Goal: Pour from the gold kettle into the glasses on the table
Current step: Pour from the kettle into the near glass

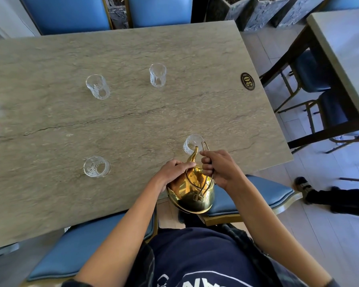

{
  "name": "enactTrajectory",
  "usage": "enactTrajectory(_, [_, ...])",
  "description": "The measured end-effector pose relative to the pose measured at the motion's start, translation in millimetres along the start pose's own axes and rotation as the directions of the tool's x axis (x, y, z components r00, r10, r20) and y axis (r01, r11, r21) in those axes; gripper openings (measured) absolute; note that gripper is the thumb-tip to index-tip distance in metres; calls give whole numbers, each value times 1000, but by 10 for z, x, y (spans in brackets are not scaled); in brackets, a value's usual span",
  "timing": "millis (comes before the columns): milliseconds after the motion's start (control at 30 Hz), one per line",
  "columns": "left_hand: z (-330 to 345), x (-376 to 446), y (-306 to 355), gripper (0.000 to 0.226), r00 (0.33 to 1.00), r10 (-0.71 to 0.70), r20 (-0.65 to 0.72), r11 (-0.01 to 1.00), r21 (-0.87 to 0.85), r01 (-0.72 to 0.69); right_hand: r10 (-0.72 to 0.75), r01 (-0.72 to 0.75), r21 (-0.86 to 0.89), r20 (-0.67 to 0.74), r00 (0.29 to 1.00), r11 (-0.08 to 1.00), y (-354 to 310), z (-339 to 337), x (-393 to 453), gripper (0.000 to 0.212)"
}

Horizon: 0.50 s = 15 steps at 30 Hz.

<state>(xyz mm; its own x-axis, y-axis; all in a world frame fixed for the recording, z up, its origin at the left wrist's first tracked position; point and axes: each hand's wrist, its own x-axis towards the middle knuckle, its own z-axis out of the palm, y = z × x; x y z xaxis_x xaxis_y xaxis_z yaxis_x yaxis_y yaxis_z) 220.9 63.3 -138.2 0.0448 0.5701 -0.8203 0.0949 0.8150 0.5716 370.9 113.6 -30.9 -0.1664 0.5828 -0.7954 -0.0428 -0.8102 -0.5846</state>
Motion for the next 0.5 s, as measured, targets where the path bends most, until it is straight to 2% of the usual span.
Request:
enactTrajectory(200, [-19,-14,-5,76,1000,-1,0,1000,4,1,-1,1,-2,-1,1000,1000,6,15,-9,10])
enactTrajectory(500, [-25,-21,-10,68,1000,10,18,1000,-16,-10,-3,3,-13,12,1000,1000,7,7,-3,10])
